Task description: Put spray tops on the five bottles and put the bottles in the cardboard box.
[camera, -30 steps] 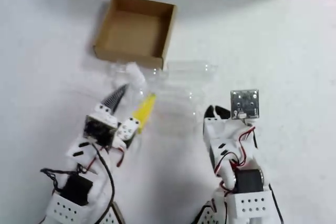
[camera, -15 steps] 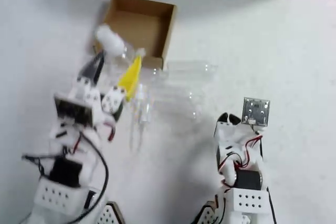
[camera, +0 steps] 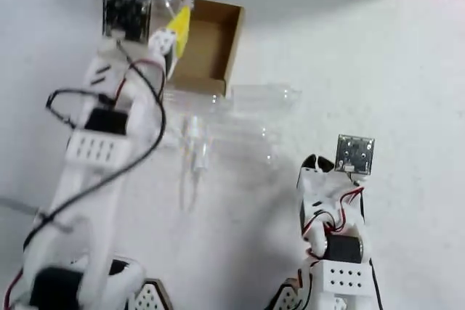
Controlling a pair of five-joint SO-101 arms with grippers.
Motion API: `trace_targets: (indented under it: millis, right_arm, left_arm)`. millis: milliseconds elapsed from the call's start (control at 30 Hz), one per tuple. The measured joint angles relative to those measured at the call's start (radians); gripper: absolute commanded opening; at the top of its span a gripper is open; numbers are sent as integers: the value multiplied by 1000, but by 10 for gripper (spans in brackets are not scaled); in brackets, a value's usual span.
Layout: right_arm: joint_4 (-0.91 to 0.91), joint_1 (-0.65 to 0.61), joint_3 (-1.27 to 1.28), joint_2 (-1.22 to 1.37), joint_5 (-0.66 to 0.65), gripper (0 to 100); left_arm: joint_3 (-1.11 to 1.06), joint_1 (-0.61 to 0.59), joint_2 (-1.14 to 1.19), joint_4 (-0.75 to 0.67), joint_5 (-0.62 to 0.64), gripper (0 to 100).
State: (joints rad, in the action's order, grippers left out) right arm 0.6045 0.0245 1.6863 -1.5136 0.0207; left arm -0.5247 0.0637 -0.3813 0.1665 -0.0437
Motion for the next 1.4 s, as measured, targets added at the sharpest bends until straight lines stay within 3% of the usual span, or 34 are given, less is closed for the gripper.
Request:
trace_targets:
  millis: [233, 333, 467, 967, 1400]
  right_arm:
    - [-8, 0, 0, 0, 0, 16]
    - [-8, 0, 0, 0, -26, 16]
    - [-8, 0, 0, 0, -100, 16]
    - [-11, 0, 0, 0, -120, 17]
    - [-11, 0, 0, 0, -120, 17]
  left_arm:
    - [150, -28, 390, -273, 41, 47]
    - [250, -28, 537, -316, 101, 46]
    - [422, -35, 732, -334, 135, 46]
    - [1089, -95, 1405, -338, 138, 46]
    - [1585, -100, 1732, -287, 138, 46]
